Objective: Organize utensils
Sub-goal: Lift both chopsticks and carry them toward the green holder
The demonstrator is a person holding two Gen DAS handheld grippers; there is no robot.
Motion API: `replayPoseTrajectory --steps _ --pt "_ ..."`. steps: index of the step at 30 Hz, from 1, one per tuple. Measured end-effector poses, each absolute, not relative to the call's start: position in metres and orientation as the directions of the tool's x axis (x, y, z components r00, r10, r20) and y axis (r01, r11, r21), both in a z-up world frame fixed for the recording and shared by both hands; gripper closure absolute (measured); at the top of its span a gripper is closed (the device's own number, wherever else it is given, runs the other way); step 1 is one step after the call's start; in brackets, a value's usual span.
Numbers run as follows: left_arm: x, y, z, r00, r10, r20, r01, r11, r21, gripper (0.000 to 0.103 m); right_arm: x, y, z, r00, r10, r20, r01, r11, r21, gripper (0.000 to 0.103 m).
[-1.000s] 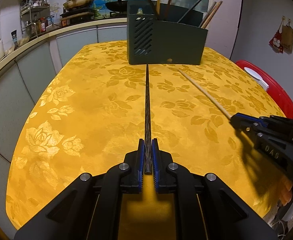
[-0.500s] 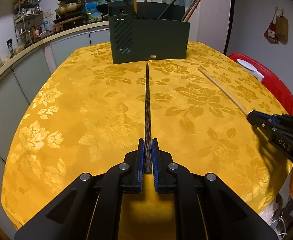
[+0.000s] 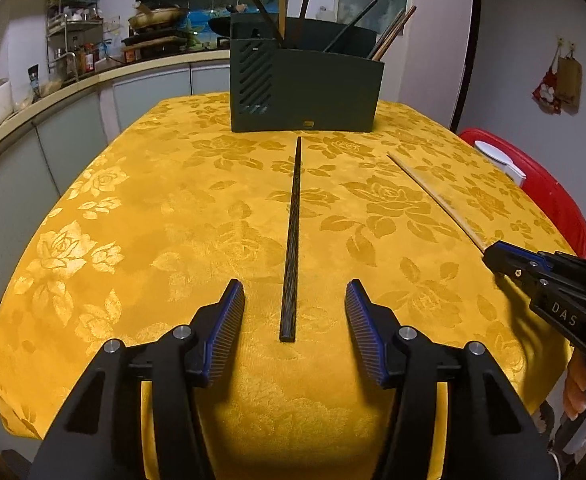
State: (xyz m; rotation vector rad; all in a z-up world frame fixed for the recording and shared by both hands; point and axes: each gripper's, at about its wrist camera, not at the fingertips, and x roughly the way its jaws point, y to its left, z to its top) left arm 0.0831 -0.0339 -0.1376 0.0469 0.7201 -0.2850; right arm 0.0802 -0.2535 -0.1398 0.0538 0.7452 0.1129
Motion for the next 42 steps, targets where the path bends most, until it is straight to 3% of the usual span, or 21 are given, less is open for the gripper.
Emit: replayPoseTrajectory --steps 5,14,23,37,42 --pt "0.083 -0.033 -0.138 0.718 -0.246 -0.651 0.283 0.958 -0.050 0.053 0.079 -0.253 -0.142 0.749 0.121 -0.651 -0.084 0.993 0.088 0.093" --pt "0.084 -0.027 -0.141 0.750 -0.200 -0.631 0.251 0.968 -0.008 0.095 0.077 -0.249 -0.143 0.759 0.097 -0.644 -0.080 0.995 0.056 0.093" --pt "0.081 -0.031 -0.128 0.757 -0.181 -0.627 0.273 0.961 0.052 0.096 0.080 -0.256 -0.133 0.739 0.119 -0.663 -0.080 0.993 0.089 0.096" --pt "0.075 -0.015 -0.028 0.856 -0.208 -0.472 0.280 0.956 0.086 0.096 0.068 -0.282 -0.053 0.858 0.112 -0.501 -0.072 0.993 0.098 0.097" --pt "0.087 -0.015 -0.009 0.864 -0.228 -0.449 0.283 0.957 0.059 0.096 0.078 -0.290 -0.045 0.853 0.150 -0.500 -0.089 0.986 0.145 0.097"
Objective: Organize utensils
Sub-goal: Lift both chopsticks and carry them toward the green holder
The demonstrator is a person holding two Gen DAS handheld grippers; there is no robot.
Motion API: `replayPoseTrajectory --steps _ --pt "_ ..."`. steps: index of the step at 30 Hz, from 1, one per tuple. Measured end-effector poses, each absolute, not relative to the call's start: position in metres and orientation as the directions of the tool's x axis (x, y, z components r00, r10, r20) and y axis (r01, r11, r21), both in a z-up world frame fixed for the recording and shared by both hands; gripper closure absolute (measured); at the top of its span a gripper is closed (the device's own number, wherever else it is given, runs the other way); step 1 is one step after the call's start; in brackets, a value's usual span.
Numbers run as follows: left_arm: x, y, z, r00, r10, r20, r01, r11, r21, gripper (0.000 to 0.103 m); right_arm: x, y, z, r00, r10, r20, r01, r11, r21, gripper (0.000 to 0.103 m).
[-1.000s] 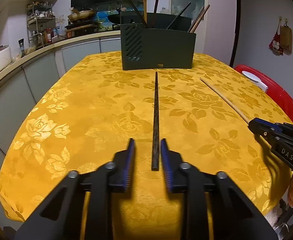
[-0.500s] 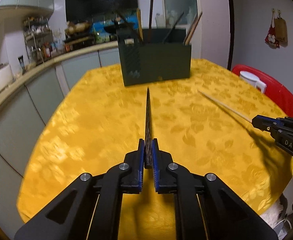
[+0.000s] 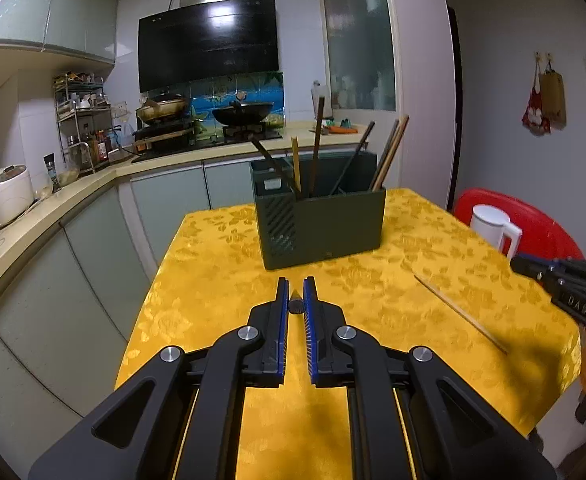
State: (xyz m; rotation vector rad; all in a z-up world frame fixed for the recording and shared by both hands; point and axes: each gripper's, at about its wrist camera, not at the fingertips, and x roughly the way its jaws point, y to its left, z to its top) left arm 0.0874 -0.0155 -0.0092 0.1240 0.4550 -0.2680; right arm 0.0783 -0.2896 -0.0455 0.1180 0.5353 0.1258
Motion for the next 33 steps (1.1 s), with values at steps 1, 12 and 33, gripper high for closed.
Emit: replayPoseTrajectory --steps 1,12,33 --pt "0.087 -0.015 -0.008 0.865 -0.229 -0.447 0.282 0.958 0.055 0.096 0.078 -0.291 -0.047 0.850 0.152 -0.505 -0.085 0.984 0.154 0.097" --pt "0.084 -0.014 -0.011 0.860 -0.241 -0.449 0.291 0.956 0.043 0.096 0.062 -0.305 -0.116 0.765 0.109 -0.635 -0.032 0.991 0.131 0.065" --pt "0.082 -0.011 -0.016 0.853 -0.253 -0.457 0.294 0.956 0.021 0.096 0.063 -0.303 -0.142 0.738 0.085 -0.669 -0.057 0.996 0.064 0.095"
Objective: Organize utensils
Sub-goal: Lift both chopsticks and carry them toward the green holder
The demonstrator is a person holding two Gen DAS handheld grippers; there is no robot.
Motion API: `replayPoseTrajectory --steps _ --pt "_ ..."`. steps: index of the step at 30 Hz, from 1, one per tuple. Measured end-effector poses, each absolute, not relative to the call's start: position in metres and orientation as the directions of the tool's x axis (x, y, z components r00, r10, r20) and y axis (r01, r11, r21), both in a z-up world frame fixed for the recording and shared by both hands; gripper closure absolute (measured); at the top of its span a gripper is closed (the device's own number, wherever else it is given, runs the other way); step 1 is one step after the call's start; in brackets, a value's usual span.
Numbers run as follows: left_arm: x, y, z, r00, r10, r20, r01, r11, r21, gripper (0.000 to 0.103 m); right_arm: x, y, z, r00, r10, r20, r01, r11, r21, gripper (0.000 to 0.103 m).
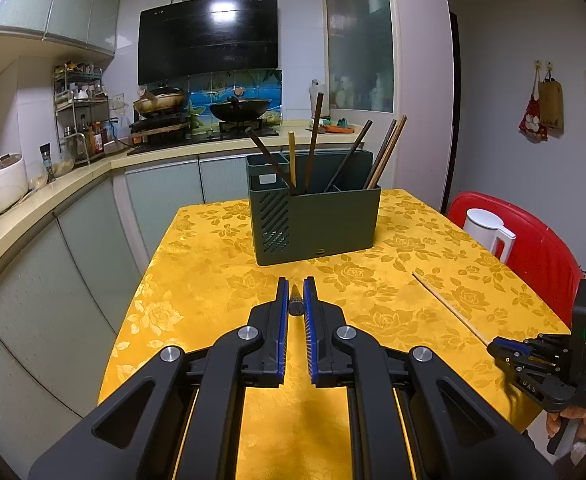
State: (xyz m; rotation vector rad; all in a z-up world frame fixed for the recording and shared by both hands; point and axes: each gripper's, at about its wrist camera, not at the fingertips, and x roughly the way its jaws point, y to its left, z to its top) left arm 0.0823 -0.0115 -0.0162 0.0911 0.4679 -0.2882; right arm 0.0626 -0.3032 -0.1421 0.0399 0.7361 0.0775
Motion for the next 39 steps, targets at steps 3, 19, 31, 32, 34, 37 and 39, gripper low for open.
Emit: replayPoseTrajectory --steps 3,19,31,32,34,37,39 --pt "0.083 -0.011 -0.014 0.857 -0.251 -0.451 0.292 0.956 0.023 0.096 0.060 -0.302 -0.132 0.744 0.100 -0.660 -0.068 0.995 0.074 0.095" --pt "0.089 -0.006 0.023 0.881 -0.266 -0.391 0.298 0.954 0.023 0.096 0.086 -0.297 -0.056 0.704 0.210 -0.679 -0.170 0.977 0.126 0.095" --pt "0.083 -0.003 0.025 0.884 -0.266 -0.384 0.296 0.955 0.021 0.096 0.079 -0.291 -0.088 0.659 0.163 -0.734 -0.138 0.986 0.095 0.095" --pt "0.082 -0.004 0.025 0.884 -0.266 -0.384 0.297 0.955 0.022 0.096 0.079 -0.292 -0.088 0.660 0.161 -0.734 -0.135 0.986 0.095 0.095" --pt "0.083 -0.003 0.025 0.884 -0.265 -0.386 0.297 0.955 0.024 0.096 0.077 -0.294 -0.085 0.666 0.162 -0.729 -0.129 0.986 0.101 0.095" --pt "0.083 -0.004 0.027 0.883 -0.265 -0.388 0.299 0.954 0.030 0.096 0.076 -0.297 -0.073 0.685 0.168 -0.709 -0.134 0.985 0.105 0.095" --pt "0.084 -0.004 0.029 0.883 -0.265 -0.388 0.299 0.954 0.030 0.096 0.076 -0.297 -0.065 0.696 0.173 -0.697 -0.141 0.985 0.103 0.095"
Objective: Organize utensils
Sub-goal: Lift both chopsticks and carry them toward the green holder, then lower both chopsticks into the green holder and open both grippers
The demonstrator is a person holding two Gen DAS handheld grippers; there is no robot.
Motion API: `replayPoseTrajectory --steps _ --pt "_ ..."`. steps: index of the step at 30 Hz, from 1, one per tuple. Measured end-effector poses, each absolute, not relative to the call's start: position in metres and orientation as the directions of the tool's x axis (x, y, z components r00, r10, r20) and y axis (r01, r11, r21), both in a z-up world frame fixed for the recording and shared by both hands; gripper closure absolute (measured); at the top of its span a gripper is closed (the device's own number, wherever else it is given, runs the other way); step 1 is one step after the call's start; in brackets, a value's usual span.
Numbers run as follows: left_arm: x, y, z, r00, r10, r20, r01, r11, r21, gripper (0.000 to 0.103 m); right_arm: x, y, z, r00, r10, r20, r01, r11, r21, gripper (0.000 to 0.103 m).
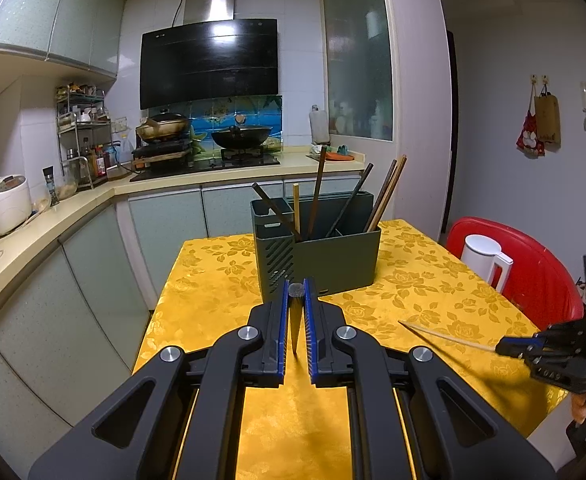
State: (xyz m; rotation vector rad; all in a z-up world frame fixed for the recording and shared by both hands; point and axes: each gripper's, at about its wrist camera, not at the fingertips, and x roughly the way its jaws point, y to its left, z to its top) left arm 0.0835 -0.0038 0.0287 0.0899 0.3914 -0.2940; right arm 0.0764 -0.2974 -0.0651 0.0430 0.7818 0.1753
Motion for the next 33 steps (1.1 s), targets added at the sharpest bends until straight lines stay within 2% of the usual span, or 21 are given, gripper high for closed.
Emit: replayPoseTrajectory --steps 13,25,33 --pt "0.093 -0.012 0.042 0.889 -0.273 -0.369 0.311 0.949 0.048 0.096 0.100 -0.296 -0.004 0.764 0.231 -0.602 -0.194 0.973 0.127 0.095" --pt "0.127 -0.023 0.067 0.873 -0.308 -0.377 0.349 0.936 0.043 0.096 0.155 -0.302 0.039 0.772 0.293 -0.564 -0.217 0.956 0.199 0.095" --pt "0.156 -0.042 0.099 0.849 -0.370 -0.377 0.412 0.911 0.031 0.096 0.185 -0.302 0.080 0.796 0.271 -0.541 -0.228 0.963 0.147 0.095"
